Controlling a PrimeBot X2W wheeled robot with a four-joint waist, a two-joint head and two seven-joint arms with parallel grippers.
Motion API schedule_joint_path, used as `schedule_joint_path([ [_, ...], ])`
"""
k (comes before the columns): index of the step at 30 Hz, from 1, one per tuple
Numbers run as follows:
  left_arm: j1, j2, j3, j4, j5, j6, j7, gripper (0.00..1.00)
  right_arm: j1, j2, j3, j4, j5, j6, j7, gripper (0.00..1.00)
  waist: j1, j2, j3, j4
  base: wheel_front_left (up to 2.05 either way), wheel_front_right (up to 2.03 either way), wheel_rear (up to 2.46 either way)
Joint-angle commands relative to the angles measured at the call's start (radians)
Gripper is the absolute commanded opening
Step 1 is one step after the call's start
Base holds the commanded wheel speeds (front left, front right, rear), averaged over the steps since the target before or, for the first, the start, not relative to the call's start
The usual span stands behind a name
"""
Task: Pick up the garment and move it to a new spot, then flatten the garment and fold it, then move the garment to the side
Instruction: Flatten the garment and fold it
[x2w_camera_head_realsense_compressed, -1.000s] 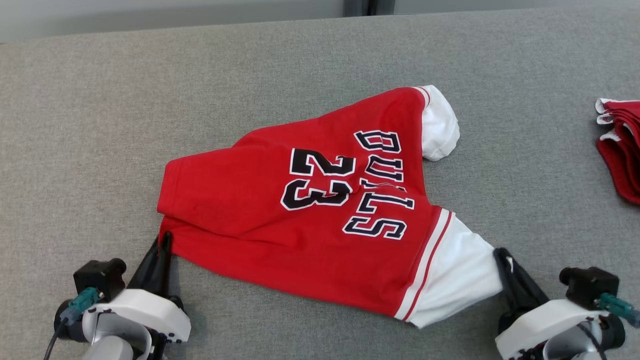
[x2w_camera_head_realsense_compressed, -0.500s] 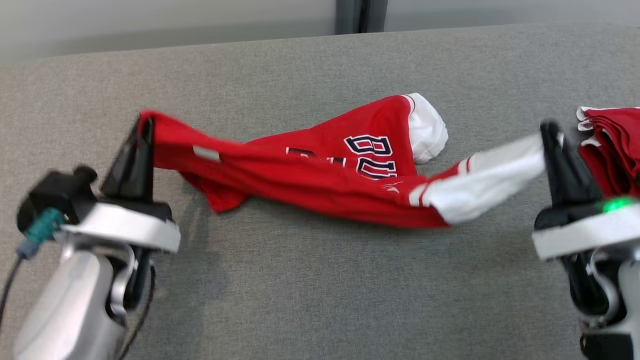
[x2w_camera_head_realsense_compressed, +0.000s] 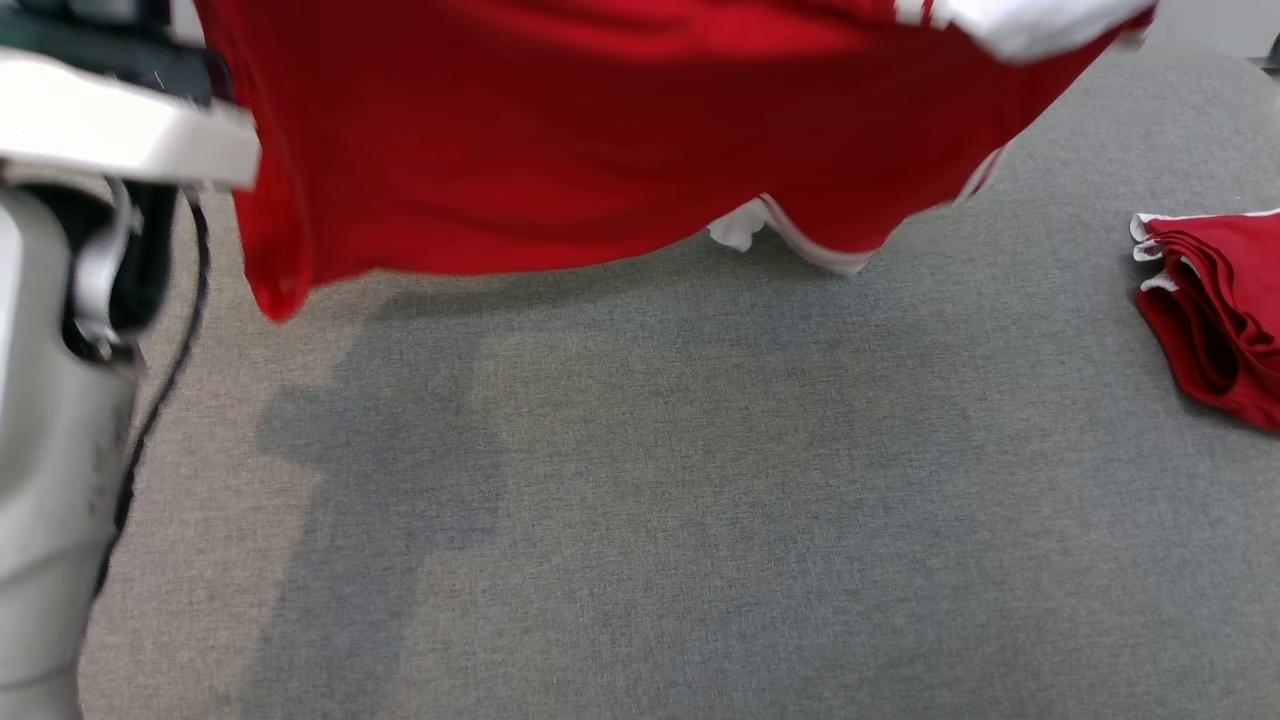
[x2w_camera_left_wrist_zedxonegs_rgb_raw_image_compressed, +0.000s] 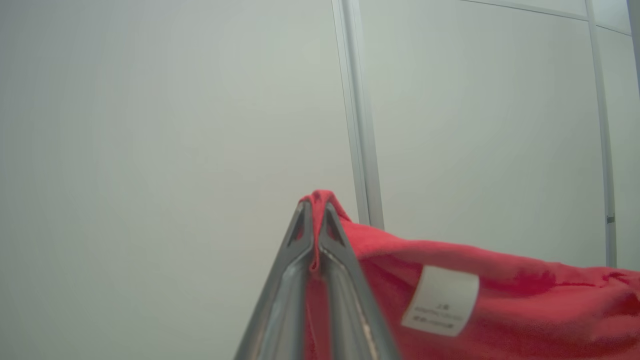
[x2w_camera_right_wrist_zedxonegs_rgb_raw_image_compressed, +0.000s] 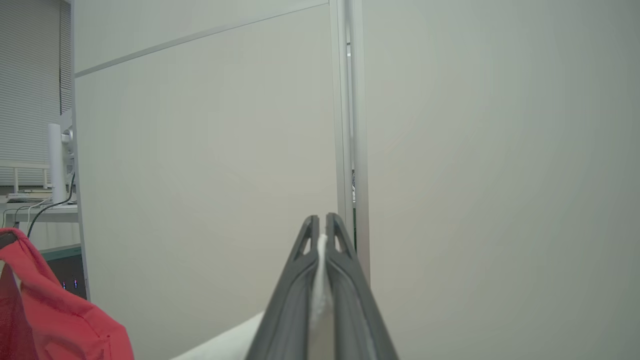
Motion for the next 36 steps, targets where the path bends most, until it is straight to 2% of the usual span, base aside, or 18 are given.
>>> schedule_joint_path([
  [1,-0.055,0.008,0.005,0.017,0.003,-0.010,0.007,0.00,-0.058,-0.012,0.004,0.019,0.017,0.000,0.002,0.00,0.0000,0.0000,-0.004,0.000,0.00,0.00,0.00],
  [10,-0.217,-0.002,-0.021,0.116,-0.012,-0.056,0.046,0.00,-0.290,-0.059,0.056,0.176,0.082,0.000,0.028,0.00,0.0000,0.0000,0.000,-0.003,0.00,0.00,0.00],
  [20,-0.356,-0.039,-0.049,0.277,-0.025,-0.101,0.037,0.00,-0.474,-0.067,0.128,0.344,0.124,0.000,0.002,0.00,0.0000,0.0000,0.115,0.015,0.00,0.00,0.00],
  [28,-0.579,-0.107,-0.044,0.549,-0.060,-0.137,-0.041,0.00,-0.725,-0.020,0.142,0.543,0.129,0.000,-0.156,0.00,0.0000,0.0000,0.202,0.031,0.00,0.00,0.00],
  [30,-0.628,-0.109,-0.046,0.625,-0.062,-0.144,-0.052,0.00,-0.774,0.003,0.142,0.599,0.140,0.000,-0.205,0.00,0.0000,0.0000,0.208,0.029,0.00,0.00,0.00],
  [36,-0.732,-0.104,-0.035,0.803,-0.083,-0.158,-0.094,0.00,-0.859,0.056,0.180,0.723,0.176,0.000,-0.258,0.00,0.0000,0.0000,0.243,0.011,0.00,0.00,0.00],
])
